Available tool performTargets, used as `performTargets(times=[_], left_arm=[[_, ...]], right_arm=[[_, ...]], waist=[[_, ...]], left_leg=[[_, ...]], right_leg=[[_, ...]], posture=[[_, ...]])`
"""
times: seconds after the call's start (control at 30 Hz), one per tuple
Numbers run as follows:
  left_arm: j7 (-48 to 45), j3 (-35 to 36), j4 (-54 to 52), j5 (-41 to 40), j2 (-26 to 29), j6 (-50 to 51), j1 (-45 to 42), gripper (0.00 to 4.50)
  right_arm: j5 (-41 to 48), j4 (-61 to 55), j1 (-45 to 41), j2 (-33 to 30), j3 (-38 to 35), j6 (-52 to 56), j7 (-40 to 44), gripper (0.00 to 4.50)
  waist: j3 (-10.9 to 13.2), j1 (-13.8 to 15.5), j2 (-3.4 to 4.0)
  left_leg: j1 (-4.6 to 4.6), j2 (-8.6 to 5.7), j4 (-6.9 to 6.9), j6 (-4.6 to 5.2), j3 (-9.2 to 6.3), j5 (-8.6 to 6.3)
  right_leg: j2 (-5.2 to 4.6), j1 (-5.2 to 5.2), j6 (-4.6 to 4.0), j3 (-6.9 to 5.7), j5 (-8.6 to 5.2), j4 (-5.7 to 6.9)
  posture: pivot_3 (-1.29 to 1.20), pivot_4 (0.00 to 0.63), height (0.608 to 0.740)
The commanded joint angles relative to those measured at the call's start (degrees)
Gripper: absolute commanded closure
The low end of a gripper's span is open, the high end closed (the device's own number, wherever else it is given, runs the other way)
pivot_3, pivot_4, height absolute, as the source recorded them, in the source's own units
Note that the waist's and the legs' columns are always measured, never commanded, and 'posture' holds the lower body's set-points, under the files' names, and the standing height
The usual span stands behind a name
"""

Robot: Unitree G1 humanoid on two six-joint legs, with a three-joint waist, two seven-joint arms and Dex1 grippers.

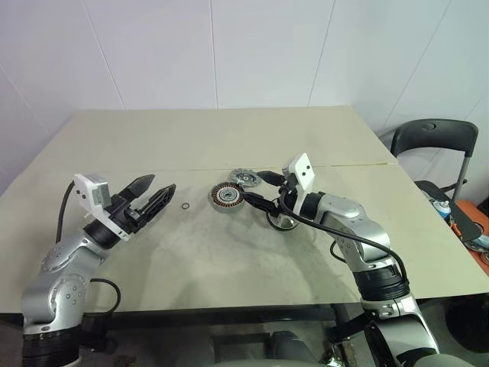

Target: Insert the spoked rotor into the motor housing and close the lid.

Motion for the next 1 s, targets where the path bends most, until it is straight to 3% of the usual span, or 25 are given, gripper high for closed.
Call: performTargets(times=[0.03, 0.23, 0.53, 0.8, 1.0], left_arm=[[1.12, 0.31, -2.97, -0.59, 0.18, 0.13, -1.07, 0.7], [1.01, -0.07, -2.26, -0.67, 0.8, 0.77, -1.86, 0.7], [2.46, 1.05, -4.34, -0.36, -0.54, -0.38, 0.58, 0.7], [2.99, 4.0, -6.23, -0.84, -1.05, -2.0, 5.33, 0.7], [5.62, 3.77, -11.28, -1.59, -1.83, -1.54, 7.96, 0.7]], right_arm=[[-0.08, -0.26, -2.75, -0.05, 0.61, -1.49, 1.4, 0.5], [-2.51, 8.1, -13.41, -0.07, 5.02, -6.33, 9.79, 0.5], [-13.05, 48.42, -34.14, 8.27, 9.13, -28.46, 15.08, 0.5], [-19.15, 65.2, -41.94, 14.8, 9.71, -38.05, 18.28, 0.5], [-23.34, 69.01, -44.44, 18.13, 11.37, -42.02, 23.79, 0.5]], waist=[[0.0, -0.01, 0.0], [0.04, -0.6, 0.07], [0.02, -1.73, 0.04], [0.04, -1.76, 0.07], [0.04, -1.81, 0.08]], left_leg=[[0.0, 0.0, 0.0, 0.0, 0.0, 0.0], [0.04, 0.0, 0.01, 0.0, 0.01, 0.0], [0.04, -0.01, -0.1, 0.0, -0.05, 0.0], [-0.02, 0.01, -0.4, -0.04, -0.08, 0.01], [-0.03, 0.0, -0.49, -0.06, -0.1, 0.02]], right_leg=[[0.0, 0.0, 0.0, 0.0, 0.0, 0.0], [0.03, 0.0, 0.02, 0.0, -0.01, 0.04], [0.0, -0.01, 0.1, -0.05, 0.14, 0.02], [-0.04, -0.35, 0.13, -0.05, 0.18, 0.15], [-0.05, -0.35, 0.13, -0.08, 0.18, 0.12]], posture=[[0.0, 0.0, 0.74], [0.0, 0.0, 0.74], [0.0, 0.0, 0.74], [0.0, 0.0, 0.74], [0.0, 0.0, 0.74]])
